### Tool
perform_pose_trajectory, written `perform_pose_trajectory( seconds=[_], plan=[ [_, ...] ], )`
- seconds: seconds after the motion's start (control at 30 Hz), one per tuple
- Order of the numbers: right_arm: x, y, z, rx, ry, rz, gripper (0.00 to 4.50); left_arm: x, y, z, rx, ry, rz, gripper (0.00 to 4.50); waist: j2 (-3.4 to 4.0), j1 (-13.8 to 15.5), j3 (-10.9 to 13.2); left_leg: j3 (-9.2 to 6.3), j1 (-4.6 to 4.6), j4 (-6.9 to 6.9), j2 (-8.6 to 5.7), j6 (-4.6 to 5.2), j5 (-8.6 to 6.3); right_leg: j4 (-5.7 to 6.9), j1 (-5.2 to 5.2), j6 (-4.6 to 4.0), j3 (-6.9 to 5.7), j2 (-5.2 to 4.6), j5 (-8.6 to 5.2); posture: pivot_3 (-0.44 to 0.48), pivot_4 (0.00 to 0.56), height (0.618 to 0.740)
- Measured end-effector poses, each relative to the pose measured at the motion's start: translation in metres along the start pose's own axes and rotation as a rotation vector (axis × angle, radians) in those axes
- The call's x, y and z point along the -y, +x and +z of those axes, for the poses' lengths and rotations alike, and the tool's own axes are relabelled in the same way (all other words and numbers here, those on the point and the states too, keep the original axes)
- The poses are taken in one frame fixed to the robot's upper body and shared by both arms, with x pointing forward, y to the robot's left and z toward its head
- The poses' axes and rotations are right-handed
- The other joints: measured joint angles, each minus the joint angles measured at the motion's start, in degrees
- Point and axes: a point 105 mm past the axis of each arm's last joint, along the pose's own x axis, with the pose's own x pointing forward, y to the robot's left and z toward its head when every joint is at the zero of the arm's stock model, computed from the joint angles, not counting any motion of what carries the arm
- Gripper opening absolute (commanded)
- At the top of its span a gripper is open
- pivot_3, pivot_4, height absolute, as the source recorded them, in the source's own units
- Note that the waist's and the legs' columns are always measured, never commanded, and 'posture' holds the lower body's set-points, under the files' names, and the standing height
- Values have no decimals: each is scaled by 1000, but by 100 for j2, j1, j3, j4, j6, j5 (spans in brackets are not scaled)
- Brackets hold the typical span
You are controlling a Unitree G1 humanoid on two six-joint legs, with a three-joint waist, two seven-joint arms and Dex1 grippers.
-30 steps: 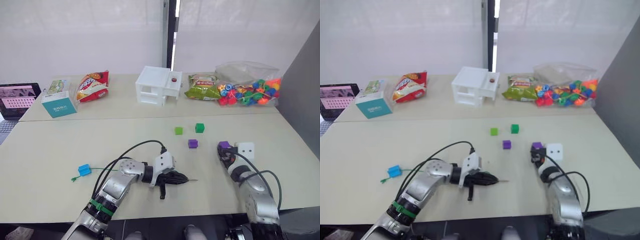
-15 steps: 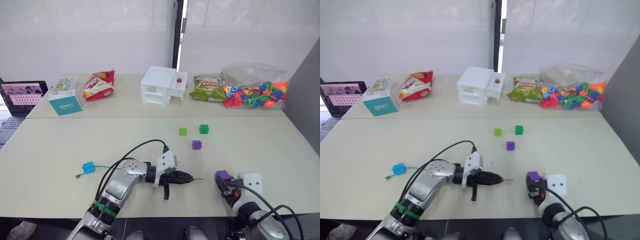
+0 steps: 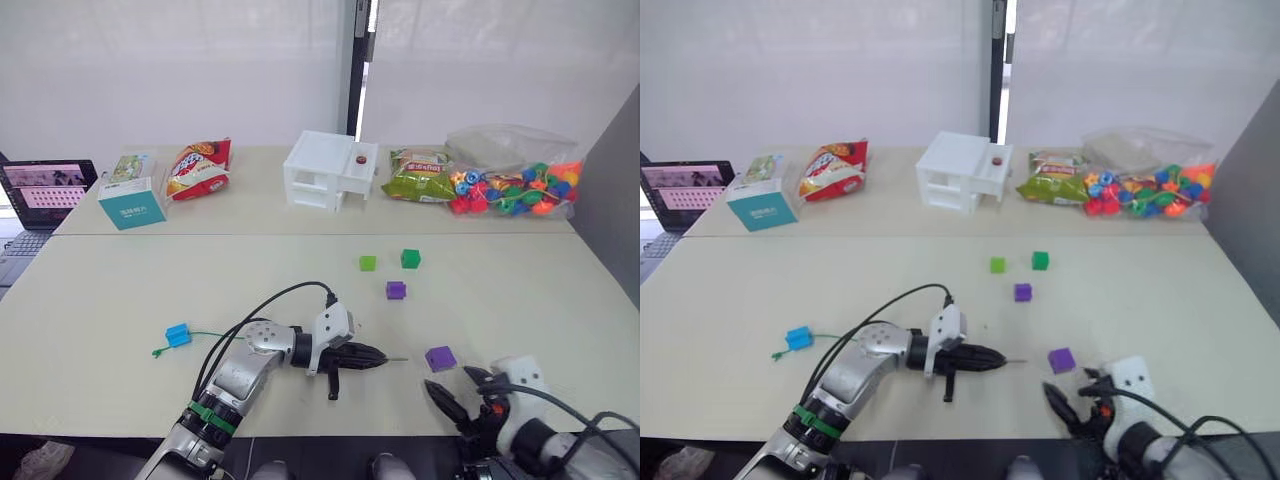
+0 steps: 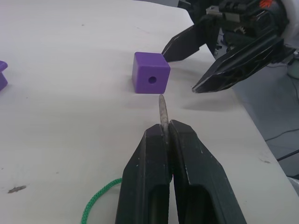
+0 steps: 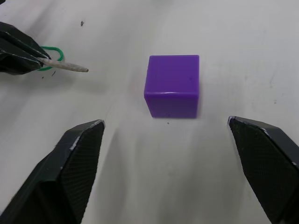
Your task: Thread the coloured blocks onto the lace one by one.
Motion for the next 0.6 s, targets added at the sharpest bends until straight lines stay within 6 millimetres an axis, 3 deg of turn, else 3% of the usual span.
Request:
perform_pose_trajectory(
  seconds=[0.1, 0.2, 0.4, 0.6],
  plan=[
    [27, -15, 16, -93, -192, 50, 4480, 0, 1, 0, 3, -1, 2, 0, -18, -29, 11, 7, 26, 4, 11, 9, 5, -19, 62, 6, -4, 8, 5, 0, 150, 740],
    [36, -14, 41, -102, -383, 143, 4480, -1, 0, 0, 2, -2, 7, 0, -20, -74, 12, 12, 57, -10, 18, 11, 4, -46, 110, 45, -1, 16, -18, 0, 150, 740],
    [26, 11, 56, -158, -760, 392, 4480, -2, -2, -2, 0, -7, 19, 0, -21, -114, 13, 11, 61, 7, 20, 4, 8, -47, 90, 12, 2, 16, 9, 0, 150, 740],
    [31, 37, 64, -205, -915, 511, 4480, -4, -3, -1, -9, 4, 29, 0, -22, -84, 14, 11, 54, 6, 14, 4, 7, -55, 82, 13, 3, 10, 10, 0, 150, 740]
  ],
)
